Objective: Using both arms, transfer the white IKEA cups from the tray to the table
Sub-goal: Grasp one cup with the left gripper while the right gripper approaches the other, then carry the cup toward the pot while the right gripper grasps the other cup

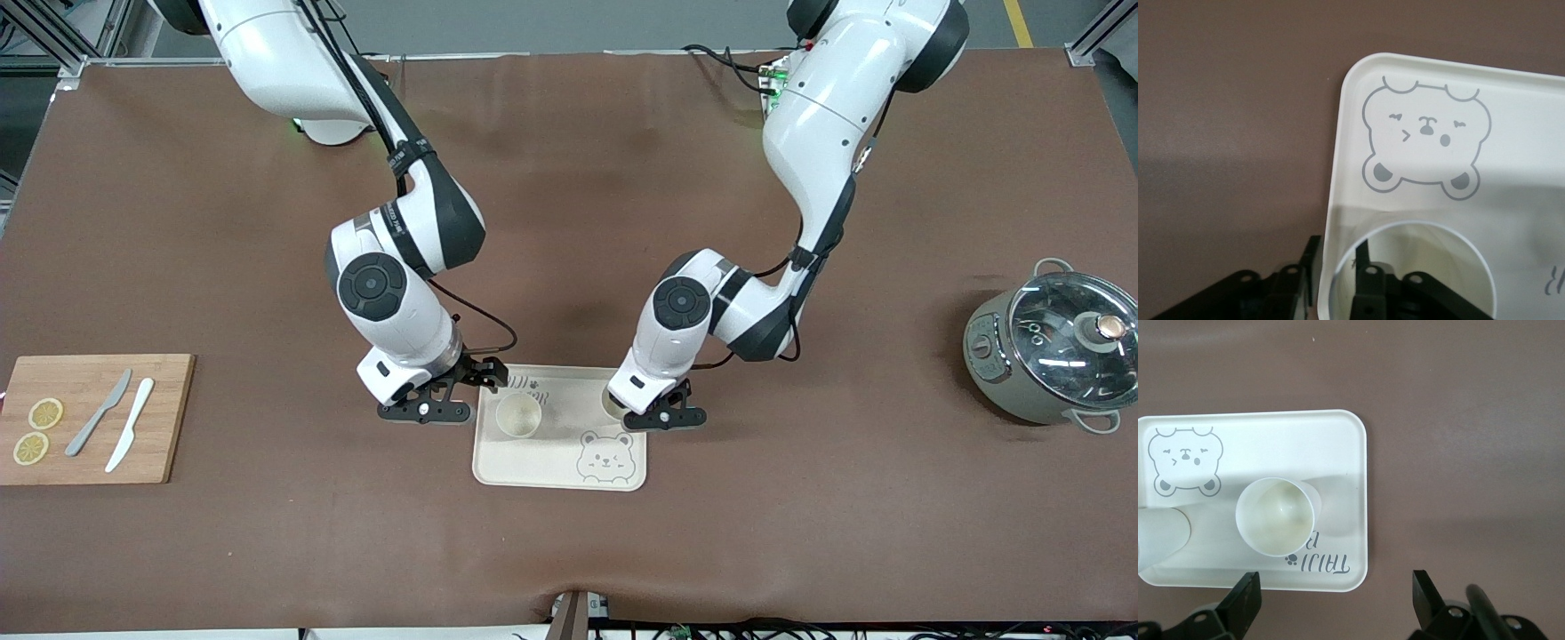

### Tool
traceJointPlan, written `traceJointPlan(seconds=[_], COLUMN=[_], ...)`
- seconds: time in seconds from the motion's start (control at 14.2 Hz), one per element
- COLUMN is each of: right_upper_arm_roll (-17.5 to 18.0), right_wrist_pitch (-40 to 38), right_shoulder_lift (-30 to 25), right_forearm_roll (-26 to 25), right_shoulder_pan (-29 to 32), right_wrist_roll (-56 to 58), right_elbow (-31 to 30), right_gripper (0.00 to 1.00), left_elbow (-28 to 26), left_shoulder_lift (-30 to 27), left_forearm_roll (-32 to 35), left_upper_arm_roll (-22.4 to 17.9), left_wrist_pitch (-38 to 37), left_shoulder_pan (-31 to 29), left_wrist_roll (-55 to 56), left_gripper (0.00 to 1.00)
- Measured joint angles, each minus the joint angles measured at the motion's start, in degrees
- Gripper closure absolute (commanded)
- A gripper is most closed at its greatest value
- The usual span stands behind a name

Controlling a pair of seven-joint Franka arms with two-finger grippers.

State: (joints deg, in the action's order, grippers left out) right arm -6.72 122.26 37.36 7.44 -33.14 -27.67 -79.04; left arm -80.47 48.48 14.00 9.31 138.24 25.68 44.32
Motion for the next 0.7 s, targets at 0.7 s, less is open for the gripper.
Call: traceJointPlan(seconds=[0.7], right_upper_arm_roll=[0.0], right_wrist_pitch=[8.3], right_shoulder_lift=[5.8], right_forearm_roll=[0.0], right_shoulder_pan=[-0.8], right_wrist_roll=[0.0], right_elbow=[0.1], right_gripper=[0.0], left_elbow=[-0.1], left_shoulder_lift=[-1.6], left_forearm_roll=[0.0], left_upper_arm_roll=[0.0], left_wrist_pitch=[-1.5], left_shoulder_pan=[-0.3], left_wrist_roll=[1.0], left_gripper=[1.0])
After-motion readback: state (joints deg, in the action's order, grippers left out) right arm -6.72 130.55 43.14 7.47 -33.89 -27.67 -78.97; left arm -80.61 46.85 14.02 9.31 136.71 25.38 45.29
